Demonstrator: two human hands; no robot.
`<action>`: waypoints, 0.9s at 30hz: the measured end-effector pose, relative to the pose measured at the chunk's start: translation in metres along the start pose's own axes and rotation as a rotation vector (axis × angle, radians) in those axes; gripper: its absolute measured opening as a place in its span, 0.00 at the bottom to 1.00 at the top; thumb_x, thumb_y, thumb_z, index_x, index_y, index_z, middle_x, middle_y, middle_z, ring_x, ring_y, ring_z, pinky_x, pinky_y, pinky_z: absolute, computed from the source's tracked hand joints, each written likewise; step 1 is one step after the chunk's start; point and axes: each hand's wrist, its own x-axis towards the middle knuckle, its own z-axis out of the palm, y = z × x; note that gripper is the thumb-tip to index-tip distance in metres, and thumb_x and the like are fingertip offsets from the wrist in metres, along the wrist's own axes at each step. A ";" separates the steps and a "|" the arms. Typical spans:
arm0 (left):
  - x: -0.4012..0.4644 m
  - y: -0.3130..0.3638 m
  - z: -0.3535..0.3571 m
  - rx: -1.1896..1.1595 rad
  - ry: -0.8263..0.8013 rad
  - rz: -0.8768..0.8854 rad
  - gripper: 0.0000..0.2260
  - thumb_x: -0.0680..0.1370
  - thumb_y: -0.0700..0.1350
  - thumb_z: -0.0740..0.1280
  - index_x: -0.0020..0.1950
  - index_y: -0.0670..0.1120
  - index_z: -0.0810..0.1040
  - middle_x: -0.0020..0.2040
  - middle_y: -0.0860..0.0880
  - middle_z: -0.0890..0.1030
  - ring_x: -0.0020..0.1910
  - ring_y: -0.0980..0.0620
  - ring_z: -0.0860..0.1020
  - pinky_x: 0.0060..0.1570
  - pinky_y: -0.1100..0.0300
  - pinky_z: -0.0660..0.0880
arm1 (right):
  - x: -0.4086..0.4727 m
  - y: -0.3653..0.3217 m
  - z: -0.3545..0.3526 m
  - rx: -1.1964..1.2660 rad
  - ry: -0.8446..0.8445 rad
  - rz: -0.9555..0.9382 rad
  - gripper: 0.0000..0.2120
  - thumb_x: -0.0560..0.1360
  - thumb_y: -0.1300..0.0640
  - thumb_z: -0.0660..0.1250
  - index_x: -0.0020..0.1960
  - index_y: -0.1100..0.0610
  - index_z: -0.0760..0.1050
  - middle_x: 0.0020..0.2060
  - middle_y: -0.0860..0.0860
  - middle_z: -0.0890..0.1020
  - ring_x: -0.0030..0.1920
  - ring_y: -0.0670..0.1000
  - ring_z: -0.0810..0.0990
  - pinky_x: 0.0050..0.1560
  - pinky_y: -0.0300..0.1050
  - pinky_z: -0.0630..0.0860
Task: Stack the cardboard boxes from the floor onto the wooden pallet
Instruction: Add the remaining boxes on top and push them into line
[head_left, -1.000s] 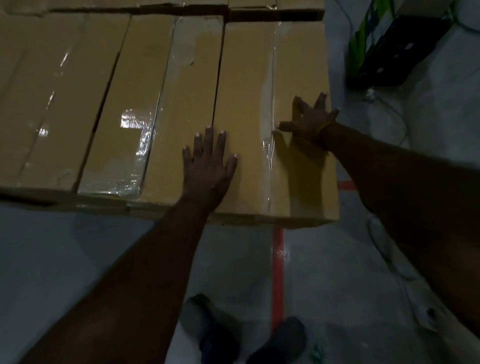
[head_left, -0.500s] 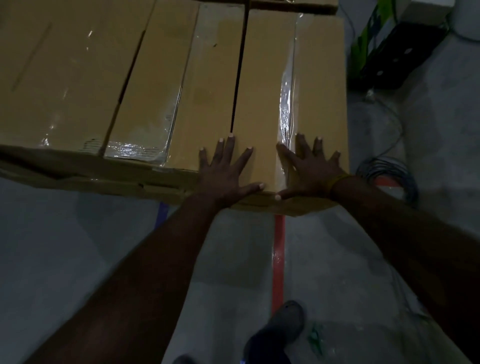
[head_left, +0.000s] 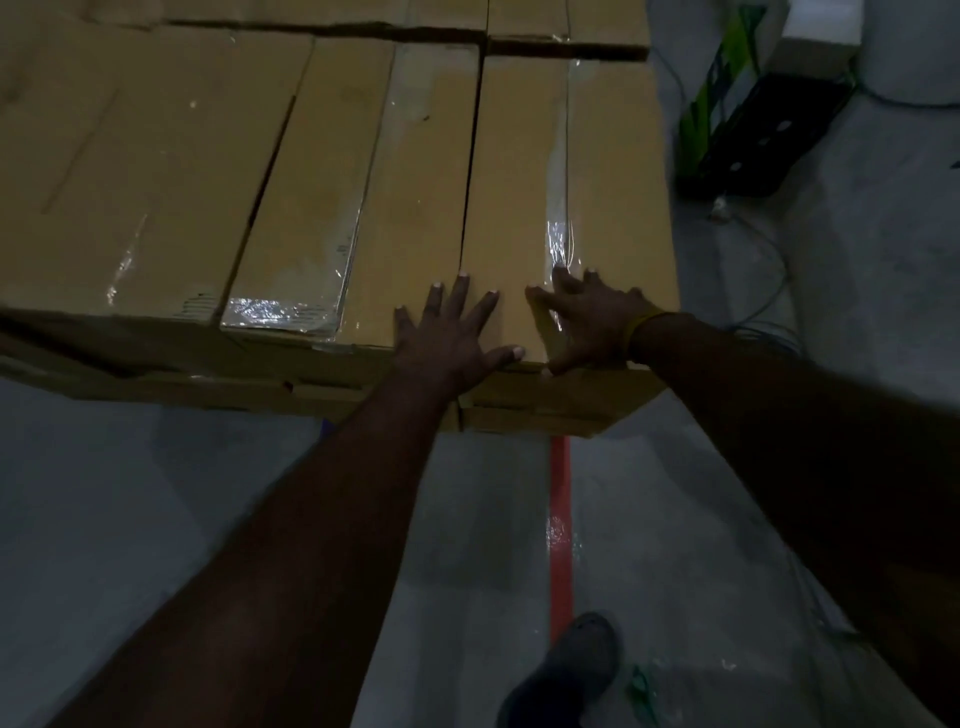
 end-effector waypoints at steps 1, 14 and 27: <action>-0.002 0.002 -0.004 -0.016 -0.019 -0.014 0.39 0.77 0.73 0.52 0.81 0.60 0.40 0.81 0.51 0.36 0.80 0.42 0.40 0.73 0.30 0.47 | -0.004 -0.004 -0.001 -0.018 0.017 -0.008 0.56 0.65 0.28 0.72 0.80 0.38 0.39 0.81 0.48 0.40 0.80 0.63 0.45 0.69 0.77 0.57; -0.145 -0.020 -0.161 0.033 0.102 -0.008 0.33 0.82 0.61 0.56 0.81 0.56 0.43 0.82 0.46 0.41 0.80 0.40 0.44 0.76 0.38 0.51 | -0.144 -0.116 -0.130 -0.005 0.275 -0.043 0.37 0.80 0.36 0.58 0.81 0.42 0.43 0.81 0.51 0.43 0.81 0.59 0.42 0.74 0.73 0.45; -0.426 -0.088 -0.224 -0.295 0.267 -0.268 0.29 0.80 0.57 0.58 0.80 0.53 0.56 0.81 0.47 0.53 0.79 0.42 0.55 0.71 0.43 0.63 | -0.348 -0.282 -0.210 0.093 0.405 -0.077 0.31 0.83 0.41 0.55 0.81 0.45 0.47 0.81 0.52 0.45 0.80 0.60 0.43 0.75 0.72 0.46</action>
